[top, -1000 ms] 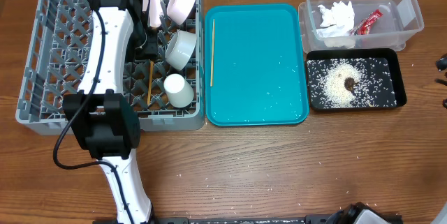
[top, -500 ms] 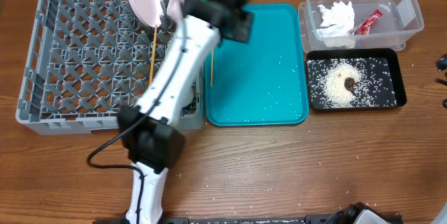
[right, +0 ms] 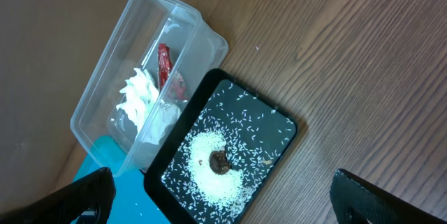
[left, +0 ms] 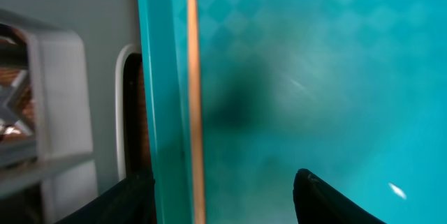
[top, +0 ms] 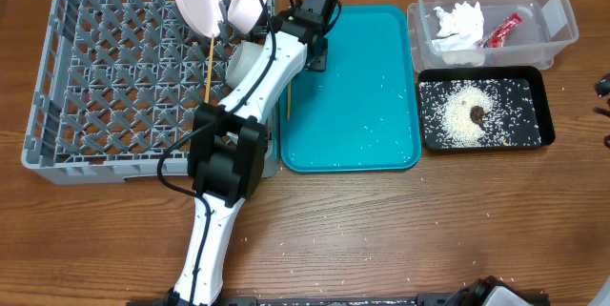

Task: Sort waste into correct bins and load items into the dishwasher
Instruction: 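Grasp the second wooden chopstick on the tray with the left gripper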

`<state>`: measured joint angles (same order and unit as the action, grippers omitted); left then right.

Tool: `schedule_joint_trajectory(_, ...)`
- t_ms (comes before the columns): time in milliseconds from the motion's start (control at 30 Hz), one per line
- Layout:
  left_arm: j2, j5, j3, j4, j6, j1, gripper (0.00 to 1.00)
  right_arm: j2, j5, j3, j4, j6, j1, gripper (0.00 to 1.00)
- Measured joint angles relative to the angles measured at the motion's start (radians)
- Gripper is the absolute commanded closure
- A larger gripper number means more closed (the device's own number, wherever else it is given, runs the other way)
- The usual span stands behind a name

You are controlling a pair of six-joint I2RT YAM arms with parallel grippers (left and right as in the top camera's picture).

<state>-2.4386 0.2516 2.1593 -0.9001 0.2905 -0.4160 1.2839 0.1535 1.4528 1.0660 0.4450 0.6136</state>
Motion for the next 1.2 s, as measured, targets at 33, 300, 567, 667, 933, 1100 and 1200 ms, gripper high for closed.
schedule_joint_trajectory(33, -0.009, 0.000, -0.001, 0.006, 0.000, 0.006, 0.34, 0.000, 0.000, 0.000, 0.000, 0.000, 0.000, 0.00)
schedule_joint_trajectory(300, -0.035, -0.008, -0.002, 0.032, 0.007, 0.011, 0.35, 0.000, 0.000, 0.000, 0.000, 0.000, 0.000, 0.00)
schedule_joint_trajectory(567, -0.035, -0.009, -0.013, 0.020, 0.007, 0.011, 0.35, 0.000, 0.000, 0.000, 0.000, 0.000, 0.000, 0.00)
schedule_joint_trajectory(667, -0.035, -0.013, -0.043, 0.039, 0.007, 0.011, 0.35, 0.000, 0.000, 0.000, 0.000, 0.000, 0.000, 0.00)
schedule_joint_trajectory(933, -0.034, -0.019, -0.073, 0.065, 0.016, 0.010, 0.36, 0.000, 0.000, 0.000, 0.000, 0.000, 0.000, 0.00)
schedule_joint_trajectory(1100, -0.029, -0.027, -0.087, 0.084, 0.025, 0.010, 0.36, 0.000, 0.000, 0.000, 0.000, 0.000, 0.000, 0.00)
schedule_joint_trajectory(1200, -0.029, -0.028, -0.088, 0.085, 0.025, 0.010, 0.37, 0.000, 0.000, 0.000, 0.000, 0.000, 0.000, 0.00)
